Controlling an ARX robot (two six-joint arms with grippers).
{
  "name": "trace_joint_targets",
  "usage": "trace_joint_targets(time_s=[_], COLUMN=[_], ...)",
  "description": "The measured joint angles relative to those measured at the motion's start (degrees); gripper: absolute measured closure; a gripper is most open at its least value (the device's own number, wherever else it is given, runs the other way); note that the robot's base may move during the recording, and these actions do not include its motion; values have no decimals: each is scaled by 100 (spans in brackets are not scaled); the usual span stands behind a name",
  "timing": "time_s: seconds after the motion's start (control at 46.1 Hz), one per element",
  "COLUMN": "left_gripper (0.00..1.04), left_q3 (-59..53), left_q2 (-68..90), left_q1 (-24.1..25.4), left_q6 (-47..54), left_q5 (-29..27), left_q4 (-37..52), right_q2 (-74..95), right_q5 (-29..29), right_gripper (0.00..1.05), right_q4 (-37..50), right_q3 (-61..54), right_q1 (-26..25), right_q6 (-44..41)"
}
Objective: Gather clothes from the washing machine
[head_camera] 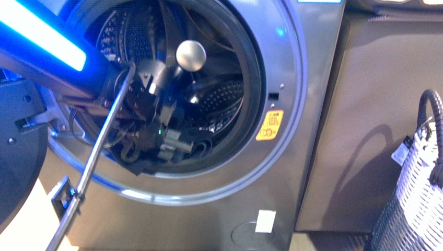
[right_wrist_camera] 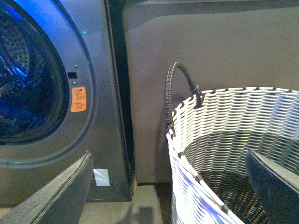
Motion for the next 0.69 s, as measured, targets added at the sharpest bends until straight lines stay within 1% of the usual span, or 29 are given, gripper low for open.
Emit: trace_joint_targets(time_s=[0.043, 0.173, 0.26, 0.347, 0.455, 0.693], left_gripper=[94, 98, 98, 98, 98, 98], left_q3=[-101, -507, -817, -1419, -2103, -3147], left_q2=[-63, -282, -468, -852, -1438, -2472], left_q1=[-4, -4, -4, -17, -28, 26], left_q6=[-22, -98, -131, -192, -229, -245], left_q5=[68, 315, 481, 774, 955, 1364], left_q4=[101, 546, 844, 1429, 1996, 2603], right_q2=[0, 0, 0, 0, 0, 0], right_q5=[0, 0, 0, 0, 0, -2], right_gripper=[7, 7, 7, 7, 7, 7], right_q4=[0, 0, 0, 0, 0, 0], right_q3=[0, 0, 0, 0, 0, 0], right_q1=[0, 0, 0, 0, 0, 0], right_q6=[0, 0, 0, 0, 0, 0])
